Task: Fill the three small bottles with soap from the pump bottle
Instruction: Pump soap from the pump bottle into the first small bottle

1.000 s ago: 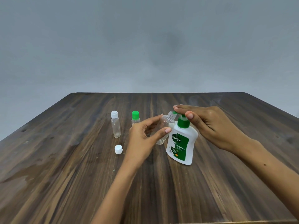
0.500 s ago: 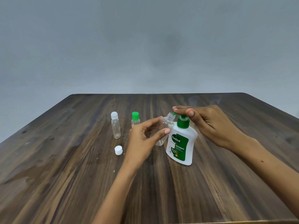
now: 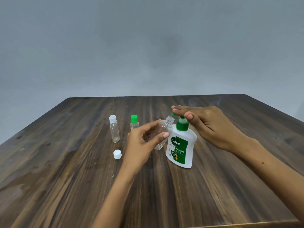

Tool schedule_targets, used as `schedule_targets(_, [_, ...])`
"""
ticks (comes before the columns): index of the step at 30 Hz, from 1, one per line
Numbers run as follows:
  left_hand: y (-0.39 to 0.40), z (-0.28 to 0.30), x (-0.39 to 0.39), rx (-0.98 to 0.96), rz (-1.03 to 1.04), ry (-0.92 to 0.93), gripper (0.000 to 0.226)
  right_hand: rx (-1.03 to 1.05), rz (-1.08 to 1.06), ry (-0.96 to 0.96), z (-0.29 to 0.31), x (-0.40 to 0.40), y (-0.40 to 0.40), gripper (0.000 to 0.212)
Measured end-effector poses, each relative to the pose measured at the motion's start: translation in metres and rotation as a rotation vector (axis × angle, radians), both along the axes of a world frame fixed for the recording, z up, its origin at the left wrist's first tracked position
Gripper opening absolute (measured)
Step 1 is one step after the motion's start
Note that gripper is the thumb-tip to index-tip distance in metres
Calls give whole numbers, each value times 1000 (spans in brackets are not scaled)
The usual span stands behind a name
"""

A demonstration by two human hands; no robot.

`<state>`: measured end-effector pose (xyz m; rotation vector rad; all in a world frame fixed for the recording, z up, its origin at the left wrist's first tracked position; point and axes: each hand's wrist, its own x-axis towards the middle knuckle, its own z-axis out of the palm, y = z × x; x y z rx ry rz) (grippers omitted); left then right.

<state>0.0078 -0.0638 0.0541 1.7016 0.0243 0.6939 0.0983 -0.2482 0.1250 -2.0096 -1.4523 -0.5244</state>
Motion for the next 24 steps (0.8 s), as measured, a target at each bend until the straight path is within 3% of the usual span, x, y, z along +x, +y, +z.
schedule_targets(24, [-5,6,-2,-10,-14,-24,61,26,11,43,-1,2,0,81])
